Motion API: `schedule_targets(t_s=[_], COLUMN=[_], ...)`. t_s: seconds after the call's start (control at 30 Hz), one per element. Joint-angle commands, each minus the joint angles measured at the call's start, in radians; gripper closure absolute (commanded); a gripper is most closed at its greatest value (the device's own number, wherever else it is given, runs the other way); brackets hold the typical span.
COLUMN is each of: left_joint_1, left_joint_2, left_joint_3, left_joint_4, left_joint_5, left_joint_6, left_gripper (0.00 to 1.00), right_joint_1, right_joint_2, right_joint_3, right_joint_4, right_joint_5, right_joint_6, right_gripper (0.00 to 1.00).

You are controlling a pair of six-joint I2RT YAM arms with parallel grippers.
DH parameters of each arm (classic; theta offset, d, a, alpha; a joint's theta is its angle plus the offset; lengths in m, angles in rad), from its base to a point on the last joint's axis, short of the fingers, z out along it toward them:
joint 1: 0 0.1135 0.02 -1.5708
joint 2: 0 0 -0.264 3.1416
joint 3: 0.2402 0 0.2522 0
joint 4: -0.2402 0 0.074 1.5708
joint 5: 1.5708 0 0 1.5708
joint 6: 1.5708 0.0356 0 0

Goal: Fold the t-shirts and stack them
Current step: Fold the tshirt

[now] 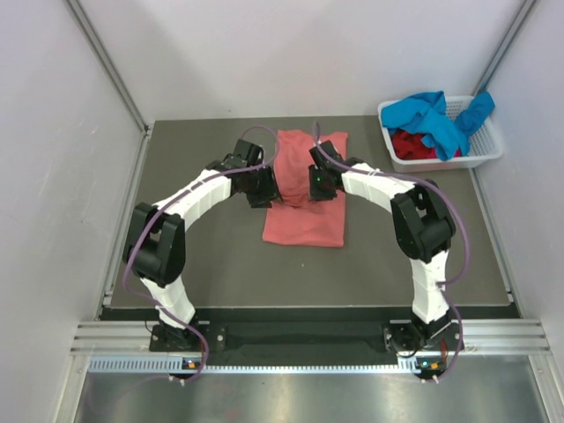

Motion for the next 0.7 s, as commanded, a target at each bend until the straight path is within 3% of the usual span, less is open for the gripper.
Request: schedule_targets(t_s=[0.0, 0.27, 0.4, 0.67], left_joint_1=[0.002, 0.001, 0.002, 0.004], left_joint_2=[-0.047, 0.011, 0.082, 0.209], left_joint_3=[-0.019, -0.001, 0.030, 0.110], left_joint_4=[0.008, 0.087, 0.134, 0.125], left_joint_5=[0.009, 0.064, 0.116, 0.150], left_joint_6=[-0.003, 0.016, 0.016, 0.006], left_gripper=[0.52, 0.47, 0.46, 0.60], right_joint_1=[-0.021, -0.061, -0.061, -0.082], right_joint_2=[0.044, 0.169, 0.074, -0.118], right_joint_3=[0.124, 0.371, 0.333, 0.069], right_joint_4=[0.024, -0.068, -0.103, -0.050], right_joint_5=[0.053, 0.036, 0.065, -0.024], right_joint_6=[0.004, -0.121, -0.163, -0.172], right_gripper=[0.73, 0.68, 0.64, 0.59])
